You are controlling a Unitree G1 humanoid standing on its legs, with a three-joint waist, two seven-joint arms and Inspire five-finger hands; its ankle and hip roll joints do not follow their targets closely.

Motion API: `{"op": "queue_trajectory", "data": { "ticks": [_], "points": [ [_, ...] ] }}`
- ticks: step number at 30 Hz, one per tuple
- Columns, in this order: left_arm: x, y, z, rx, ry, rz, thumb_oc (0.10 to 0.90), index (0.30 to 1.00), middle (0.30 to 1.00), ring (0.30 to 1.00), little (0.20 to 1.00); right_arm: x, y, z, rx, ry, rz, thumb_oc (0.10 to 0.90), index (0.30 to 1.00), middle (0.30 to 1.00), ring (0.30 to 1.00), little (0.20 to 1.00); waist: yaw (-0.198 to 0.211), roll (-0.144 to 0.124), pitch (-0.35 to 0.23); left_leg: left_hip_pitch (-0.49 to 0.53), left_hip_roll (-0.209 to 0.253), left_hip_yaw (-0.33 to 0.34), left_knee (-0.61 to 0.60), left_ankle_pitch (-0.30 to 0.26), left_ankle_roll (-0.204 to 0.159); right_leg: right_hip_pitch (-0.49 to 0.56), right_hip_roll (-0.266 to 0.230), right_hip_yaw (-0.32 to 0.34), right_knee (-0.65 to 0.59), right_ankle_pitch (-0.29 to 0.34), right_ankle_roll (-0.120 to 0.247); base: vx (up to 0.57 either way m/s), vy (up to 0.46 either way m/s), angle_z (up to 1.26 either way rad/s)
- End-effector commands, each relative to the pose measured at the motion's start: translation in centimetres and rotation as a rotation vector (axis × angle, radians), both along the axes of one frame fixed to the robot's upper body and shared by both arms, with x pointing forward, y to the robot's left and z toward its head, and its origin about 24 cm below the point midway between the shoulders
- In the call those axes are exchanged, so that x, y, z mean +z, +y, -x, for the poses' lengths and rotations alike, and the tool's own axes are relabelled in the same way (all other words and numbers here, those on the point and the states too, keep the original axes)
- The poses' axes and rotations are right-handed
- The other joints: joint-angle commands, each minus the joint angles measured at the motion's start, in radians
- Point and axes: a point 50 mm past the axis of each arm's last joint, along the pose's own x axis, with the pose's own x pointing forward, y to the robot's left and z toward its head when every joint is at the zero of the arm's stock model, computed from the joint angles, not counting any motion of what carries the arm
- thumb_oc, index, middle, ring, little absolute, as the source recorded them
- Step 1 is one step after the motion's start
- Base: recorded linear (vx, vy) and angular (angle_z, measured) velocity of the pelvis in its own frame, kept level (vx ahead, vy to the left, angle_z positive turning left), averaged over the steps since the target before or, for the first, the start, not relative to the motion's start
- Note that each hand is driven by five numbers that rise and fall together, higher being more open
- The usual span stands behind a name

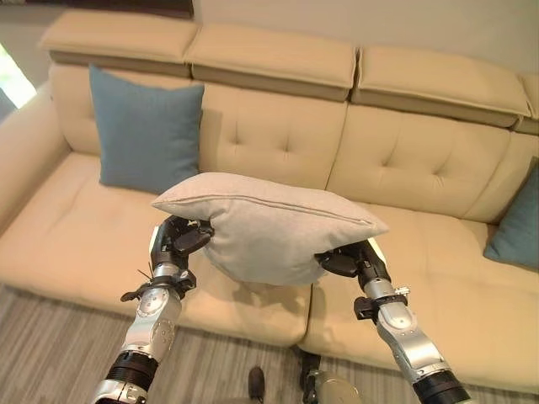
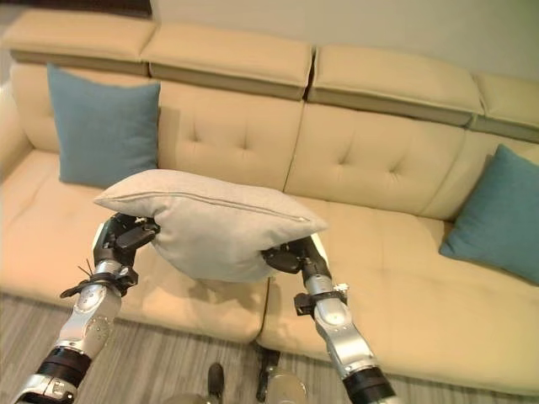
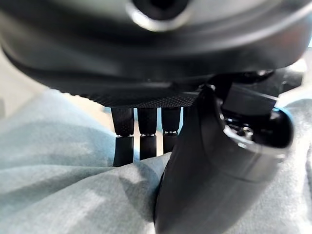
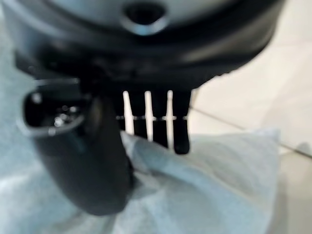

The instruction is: Pick up all the scattered cushions and arrange them neatly on the sofa.

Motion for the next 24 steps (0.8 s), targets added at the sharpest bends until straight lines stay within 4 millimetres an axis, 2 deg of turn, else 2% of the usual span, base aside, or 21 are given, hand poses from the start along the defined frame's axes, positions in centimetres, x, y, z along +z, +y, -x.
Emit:
{"op": "queue_trajectory", "data": {
  "ticks": [1, 3, 4, 5, 6, 7, 9, 10, 11, 12, 13, 15, 17, 20, 21, 22, 23, 24],
  "points": [
    [6.9, -8.3, -2.4, -0.402, -0.350, -0.092, 0.400, 0.300, 0.300, 0.300, 0.300, 6.4, 3.9, -2.0, 0.185, -0.342, -0.088, 0.400, 0.300, 0.300, 0.300, 0.300, -0.056, -0.026, -0.118, 0.072, -0.005, -0.006, 0.117, -0.148, -0.112, 0.054, 0.017, 0.044, -0.145, 0.045, 0.041, 0.35, -0.082, 0.25],
    [6.2, -8.5, -2.0, -0.403, -0.333, -0.075, 0.400, 0.300, 0.300, 0.300, 0.300, 5.7, 3.1, -1.4, 0.172, -0.315, -0.071, 0.400, 0.300, 0.300, 0.300, 0.300, -0.069, -0.002, -0.142, 0.090, 0.004, -0.004, 0.136, -0.145, -0.126, 0.081, 0.029, 0.049, -0.150, 0.053, 0.032, 0.39, -0.113, 0.54],
    [5.3, -8.8, -1.6, -0.408, -0.302, -0.052, 0.400, 0.300, 0.300, 0.300, 0.300, 5.1, 2.5, -0.9, 0.158, -0.299, -0.053, 0.400, 0.300, 0.300, 0.300, 0.300, -0.083, 0.017, -0.159, 0.085, 0.025, 0.003, 0.196, -0.123, -0.161, 0.113, 0.044, 0.050, -0.158, 0.041, 0.021, 0.32, -0.116, 0.15],
    [5.2, -8.8, -1.6, -0.408, -0.301, -0.051, 0.400, 0.300, 0.300, 0.300, 0.300, 5.1, 2.5, -0.9, 0.158, -0.299, -0.052, 0.400, 0.300, 0.300, 0.300, 0.300, -0.084, 0.019, -0.160, 0.083, 0.026, 0.002, 0.200, -0.126, -0.162, 0.114, 0.045, 0.049, -0.159, 0.041, 0.020, 0.33, -0.205, -0.02],
    [4.6, -8.9, -1.4, -0.394, -0.274, -0.020, 0.400, 0.300, 0.300, 0.300, 0.300, 5.2, 2.2, -0.6, 0.142, -0.308, -0.037, 0.400, 0.300, 0.300, 0.300, 0.300, -0.092, 0.016, -0.148, 0.016, 0.042, 0.006, 0.394, -0.067, -0.218, 0.140, 0.048, 0.073, -0.154, 0.027, 0.003, 0.13, -0.119, 0.03],
    [4.6, -9.0, -1.4, -0.394, -0.274, -0.020, 0.400, 0.300, 0.300, 0.300, 0.300, 5.2, 2.2, -0.6, 0.142, -0.308, -0.036, 0.400, 0.300, 0.300, 0.300, 0.300, -0.092, 0.017, -0.149, 0.010, 0.044, 0.006, 0.403, -0.072, -0.219, 0.138, 0.050, 0.072, -0.153, 0.027, 0.003, 0.17, -0.162, 0.03],
    [4.1, -9.0, -1.3, -0.383, -0.253, -0.006, 0.400, 0.300, 0.300, 0.300, 0.300, 5.4, 1.9, -0.5, 0.115, -0.321, -0.009, 0.400, 0.300, 0.300, 0.300, 0.300, -0.089, 0.002, -0.136, -0.076, 0.058, 0.026, 0.516, -0.071, -0.214, 0.158, 0.043, 0.100, -0.153, 0.000, -0.016, 0.12, -0.083, -0.43],
    [4.0, -9.1, -1.3, -0.374, -0.243, 0.006, 0.400, 0.300, 0.300, 0.300, 0.300, 5.5, 1.7, -0.5, 0.099, -0.330, -0.003, 0.400, 0.300, 0.300, 0.300, 0.300, -0.082, -0.006, -0.134, -0.134, 0.072, 0.045, 0.521, -0.109, -0.190, 0.165, 0.039, 0.114, -0.152, -0.013, -0.018, 0.26, 0.014, -0.60],
    [4.1, -9.5, -1.6, -0.356, -0.236, 0.036, 0.400, 0.300, 0.300, 0.300, 0.300, 6.2, 1.2, -0.9, 0.043, -0.365, 0.011, 0.400, 0.300, 0.300, 0.300, 0.300, -0.070, -0.002, -0.128, -0.165, 0.114, 0.050, 0.373, -0.123, -0.163, 0.182, 0.039, 0.145, -0.153, -0.031, -0.011, 0.21, 0.044, -0.46],
    [4.1, -9.5, -1.6, -0.356, -0.237, 0.035, 0.400, 0.300, 0.300, 0.300, 0.300, 6.2, 1.2, -0.9, 0.043, -0.366, 0.011, 0.400, 0.300, 0.300, 0.300, 0.300, -0.070, -0.004, -0.130, -0.165, 0.111, 0.052, 0.365, -0.116, -0.163, 0.179, 0.036, 0.146, -0.153, -0.030, -0.011, 0.23, 0.105, -0.37],
    [3.9, -9.6, -1.5, -0.338, -0.225, 0.072, 0.400, 0.300, 0.300, 0.300, 0.300, 6.1, 1.1, -1.5, 0.003, -0.363, 0.011, 0.400, 0.300, 0.300, 0.300, 0.300, -0.044, 0.016, -0.111, -0.193, 0.122, -0.016, 0.216, -0.030, -0.163, 0.192, 0.060, 0.173, -0.134, -0.050, -0.019, 0.15, 0.068, -0.48],
    [3.3, -10.1, -1.2, -0.356, -0.205, 0.098, 0.400, 0.300, 0.300, 0.300, 0.300, 6.1, 0.8, -2.2, -0.031, -0.364, 0.026, 0.400, 0.300, 0.300, 0.300, 0.300, -0.044, 0.046, -0.113, -0.143, 0.130, -0.042, 0.099, -0.005, -0.163, 0.194, 0.081, 0.187, -0.124, -0.064, -0.020, 0.15, 0.095, -0.41],
    [3.1, -10.8, -1.4, -0.356, -0.184, 0.136, 0.400, 0.300, 0.300, 0.300, 0.300, 6.7, 0.9, -3.2, -0.060, -0.383, 0.055, 0.400, 0.300, 0.300, 0.300, 0.300, -0.048, 0.063, -0.112, -0.121, 0.123, -0.039, 0.056, 0.014, -0.169, 0.191, 0.076, 0.197, -0.148, -0.053, -0.018, 0.04, 0.115, -0.13],
    [3.1, -12.1, -2.0, -0.378, -0.168, 0.141, 0.400, 0.300, 0.300, 0.300, 0.300, 7.8, 1.4, -4.9, -0.084, -0.410, 0.114, 0.400, 0.300, 0.300, 0.300, 0.300, -0.043, 0.077, -0.119, -0.127, 0.109, -0.031, 0.005, 0.038, -0.171, 0.164, 0.064, 0.209, -0.175, -0.038, -0.012, 0.01, 0.086, -0.48],
    [3.2, -12.1, -2.1, -0.378, -0.169, 0.141, 0.400, 0.300, 0.300, 0.300, 0.300, 7.9, 1.4, -4.9, -0.085, -0.411, 0.114, 0.400, 0.300, 0.300, 0.300, 0.300, -0.043, 0.077, -0.119, -0.128, 0.109, -0.030, 0.005, 0.039, -0.171, 0.162, 0.064, 0.209, -0.175, -0.037, -0.012, -0.06, 0.073, -0.06],
    [4.2, -13.3, -3.0, -0.408, -0.189, 0.133, 0.400, 0.300, 0.300, 0.300, 0.300, 9.9, 2.1, -6.7, -0.090, -0.461, 0.157, 0.400, 0.300, 0.300, 0.300, 0.300, -0.038, 0.090, -0.115, -0.169, 0.099, -0.031, -0.001, 0.042, -0.167, 0.105, 0.057, 0.216, -0.185, -0.017, -0.001, -0.07, 0.045, 0.15],
    [4.3, -13.3, -3.1, -0.408, -0.190, 0.133, 0.400, 0.300, 0.300, 0.300, 0.300, 10.0, 2.1, -6.7, -0.090, -0.462, 0.157, 0.400, 0.300, 0.300, 0.300, 0.300, -0.038, 0.090, -0.116, -0.172, 0.099, -0.031, -0.001, 0.042, -0.167, 0.102, 0.057, 0.216, -0.185, -0.017, -0.001, -0.14, 0.056, 0.25],
    [5.8, -14.2, -4.2, -0.422, -0.226, 0.097, 0.400, 0.300, 0.300, 0.300, 0.300, 11.5, 2.8, -8.2, -0.091, -0.486, 0.189, 0.400, 0.300, 0.300, 0.300, 0.300, -0.028, 0.094, -0.111, -0.230, 0.095, -0.034, -0.001, 0.055, -0.170, 0.042, 0.054, 0.222, -0.200, 0.010, 0.010, -0.07, 0.011, 0.18]
  ]
}}
